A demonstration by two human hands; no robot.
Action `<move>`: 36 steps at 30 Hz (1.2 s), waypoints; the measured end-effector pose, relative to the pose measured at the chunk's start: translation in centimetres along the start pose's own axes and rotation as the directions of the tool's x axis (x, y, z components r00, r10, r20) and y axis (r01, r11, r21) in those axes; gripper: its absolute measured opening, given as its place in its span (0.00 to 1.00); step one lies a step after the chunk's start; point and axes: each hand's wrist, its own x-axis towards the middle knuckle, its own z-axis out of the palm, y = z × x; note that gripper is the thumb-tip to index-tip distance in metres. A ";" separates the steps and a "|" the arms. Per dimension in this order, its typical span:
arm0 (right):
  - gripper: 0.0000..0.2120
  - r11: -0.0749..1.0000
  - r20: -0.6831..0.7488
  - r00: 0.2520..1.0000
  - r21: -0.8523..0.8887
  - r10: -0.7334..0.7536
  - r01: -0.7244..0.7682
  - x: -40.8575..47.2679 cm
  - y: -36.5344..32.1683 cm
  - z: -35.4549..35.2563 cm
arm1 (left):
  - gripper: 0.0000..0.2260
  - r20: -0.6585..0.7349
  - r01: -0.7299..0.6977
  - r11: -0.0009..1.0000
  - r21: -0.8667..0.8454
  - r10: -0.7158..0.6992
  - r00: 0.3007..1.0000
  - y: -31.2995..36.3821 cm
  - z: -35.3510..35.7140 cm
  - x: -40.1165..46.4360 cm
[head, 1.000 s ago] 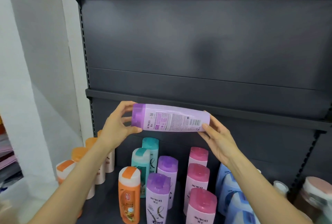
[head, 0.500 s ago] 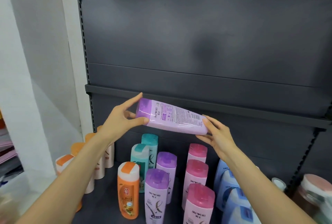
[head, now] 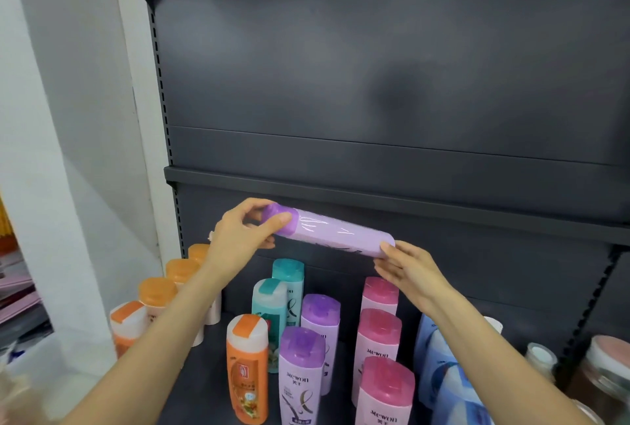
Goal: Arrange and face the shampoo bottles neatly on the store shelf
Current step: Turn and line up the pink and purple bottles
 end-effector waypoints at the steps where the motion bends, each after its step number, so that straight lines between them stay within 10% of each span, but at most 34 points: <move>1: 0.07 1.000 -0.020 1.000 -0.002 0.004 -0.004 0.1 0.1 0.1 | 0.21 0.012 -0.004 1.000 0.001 0.004 1.000 0.0 0.1 0.1; 12: 0.09 0.993 -0.103 0.989 0.067 0.102 -0.095 1.8 1.4 -0.3 | 0.19 0.068 -0.140 0.985 0.099 0.133 0.989 0.6 1.5 1.2; 17: 0.11 0.962 -0.002 0.994 -0.249 0.112 -0.109 2.9 1.5 -1.2 | 0.17 -0.006 -0.076 0.997 0.030 0.076 0.997 0.5 3.1 2.4; 23: 0.11 0.504 0.129 0.985 -0.847 -0.113 0.168 5.5 2.2 -4.5 | 0.18 0.042 -0.202 0.929 0.311 0.199 0.979 -1.4 6.3 4.0; 36: 0.18 0.092 0.398 0.918 -0.914 -0.003 0.396 9.6 6.3 -6.1 | 0.23 0.277 -0.130 0.886 0.445 0.002 0.961 -8.2 12.3 5.4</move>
